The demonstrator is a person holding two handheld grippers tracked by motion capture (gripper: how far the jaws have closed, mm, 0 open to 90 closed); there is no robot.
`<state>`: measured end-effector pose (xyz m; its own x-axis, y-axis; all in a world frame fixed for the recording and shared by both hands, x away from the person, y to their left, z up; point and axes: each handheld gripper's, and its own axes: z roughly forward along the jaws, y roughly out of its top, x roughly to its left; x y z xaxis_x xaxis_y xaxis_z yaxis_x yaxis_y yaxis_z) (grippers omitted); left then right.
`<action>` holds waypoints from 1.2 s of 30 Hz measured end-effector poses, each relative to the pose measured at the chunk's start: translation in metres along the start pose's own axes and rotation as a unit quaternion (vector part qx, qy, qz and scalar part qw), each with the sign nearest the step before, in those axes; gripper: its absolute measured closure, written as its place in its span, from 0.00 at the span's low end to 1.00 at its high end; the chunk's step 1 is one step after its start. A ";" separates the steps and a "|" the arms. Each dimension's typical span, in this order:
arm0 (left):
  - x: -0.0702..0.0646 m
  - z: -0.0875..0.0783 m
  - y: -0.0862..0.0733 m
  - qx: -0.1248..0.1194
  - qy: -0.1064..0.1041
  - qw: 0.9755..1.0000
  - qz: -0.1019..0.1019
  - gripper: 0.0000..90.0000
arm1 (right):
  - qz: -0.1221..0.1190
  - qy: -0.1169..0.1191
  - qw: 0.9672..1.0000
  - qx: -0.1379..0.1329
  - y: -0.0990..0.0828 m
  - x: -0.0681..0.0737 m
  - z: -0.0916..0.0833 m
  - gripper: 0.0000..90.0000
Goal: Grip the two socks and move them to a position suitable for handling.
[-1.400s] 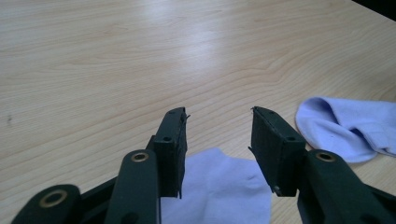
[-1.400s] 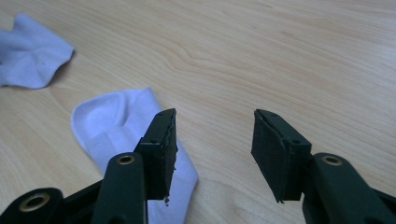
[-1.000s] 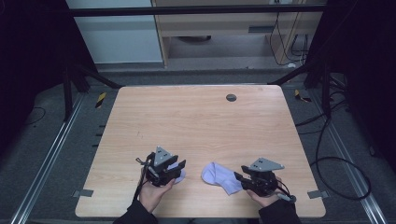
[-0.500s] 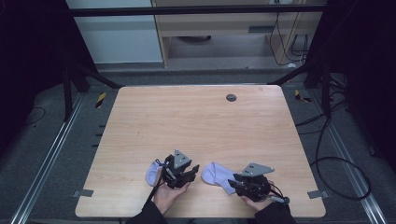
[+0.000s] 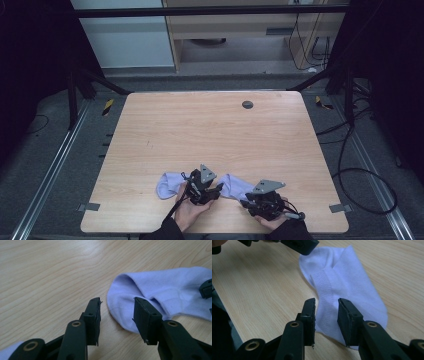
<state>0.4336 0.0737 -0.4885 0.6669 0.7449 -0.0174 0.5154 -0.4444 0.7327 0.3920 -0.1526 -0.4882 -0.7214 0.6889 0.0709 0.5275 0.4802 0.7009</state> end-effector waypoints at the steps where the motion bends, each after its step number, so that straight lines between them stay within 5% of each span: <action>1: 0.000 0.002 -0.001 0.004 -0.001 1.000 0.000 0.62 | -0.001 0.001 1.000 0.001 0.000 0.000 0.001 0.75; 12: -0.006 0.008 -0.005 0.018 0.001 1.000 0.001 0.74 | 0.001 0.012 1.000 0.020 -0.002 0.000 0.007 0.81; 23: -0.009 0.009 -0.004 0.017 -0.003 1.000 -0.004 0.96 | 0.015 0.030 0.999 0.024 0.002 -0.003 0.007 0.95; 31: -0.004 0.009 -0.004 0.021 -0.017 1.000 -0.002 0.98 | 0.045 0.032 0.996 -0.070 0.012 -0.012 -0.013 0.96; 36: -0.003 0.009 -0.004 0.021 -0.019 1.000 0.002 0.98 | 0.072 -0.008 0.991 -0.114 0.018 -0.024 -0.019 0.96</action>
<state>0.4340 0.0686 -0.4970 0.6885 0.7241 -0.0404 0.5341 -0.4684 0.7038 0.4101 -0.1707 -0.4635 -0.6383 0.7505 0.1716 0.5076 0.2427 0.8267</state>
